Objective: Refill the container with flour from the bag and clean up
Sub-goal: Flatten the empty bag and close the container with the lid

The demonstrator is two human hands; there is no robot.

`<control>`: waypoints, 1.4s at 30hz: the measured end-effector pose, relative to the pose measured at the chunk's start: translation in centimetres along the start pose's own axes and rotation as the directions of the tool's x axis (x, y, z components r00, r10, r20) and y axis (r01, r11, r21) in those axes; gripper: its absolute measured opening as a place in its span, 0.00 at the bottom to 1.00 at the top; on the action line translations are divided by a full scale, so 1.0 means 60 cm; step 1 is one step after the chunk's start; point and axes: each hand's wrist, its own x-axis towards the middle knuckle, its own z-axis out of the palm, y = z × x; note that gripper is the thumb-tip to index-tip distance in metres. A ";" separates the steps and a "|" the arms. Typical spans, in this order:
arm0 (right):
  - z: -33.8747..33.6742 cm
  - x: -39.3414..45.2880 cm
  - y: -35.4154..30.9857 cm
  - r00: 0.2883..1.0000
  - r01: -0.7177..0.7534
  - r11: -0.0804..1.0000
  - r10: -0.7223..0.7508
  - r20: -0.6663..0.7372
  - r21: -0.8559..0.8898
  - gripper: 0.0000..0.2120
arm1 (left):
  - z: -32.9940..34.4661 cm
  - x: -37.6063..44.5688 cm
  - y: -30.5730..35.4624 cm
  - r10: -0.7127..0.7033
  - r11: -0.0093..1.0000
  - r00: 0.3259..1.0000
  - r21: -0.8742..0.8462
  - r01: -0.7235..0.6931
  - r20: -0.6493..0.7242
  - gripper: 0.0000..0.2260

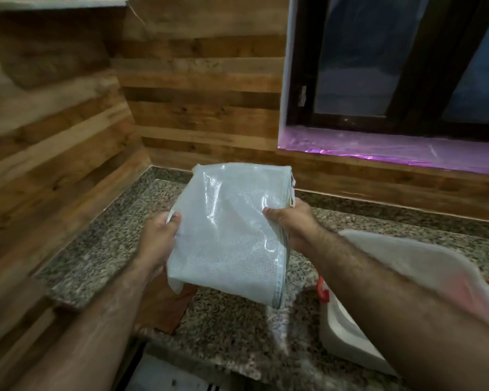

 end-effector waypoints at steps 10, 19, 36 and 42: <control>0.044 0.065 0.197 0.937 -0.271 0.883 0.152 -0.314 -0.384 0.14 | 0.023 0.090 -0.170 -0.214 0.893 0.966 0.429 0.132 0.147 0.12; -0.008 0.065 0.283 0.873 -0.378 0.659 0.020 -0.487 -0.650 0.30 | 0.096 0.103 -0.260 -0.205 0.782 0.930 0.623 -0.032 0.304 0.22; 0.043 0.005 0.392 0.994 0.051 0.015 0.096 0.052 -0.999 0.48 | 0.126 0.089 -0.290 -0.221 0.160 0.625 0.660 -0.734 0.749 0.43; 0.044 -0.001 0.381 0.991 0.047 -0.043 0.130 0.042 -0.998 0.46 | 0.133 0.083 -0.273 -0.262 0.133 0.635 0.679 -0.722 0.727 0.41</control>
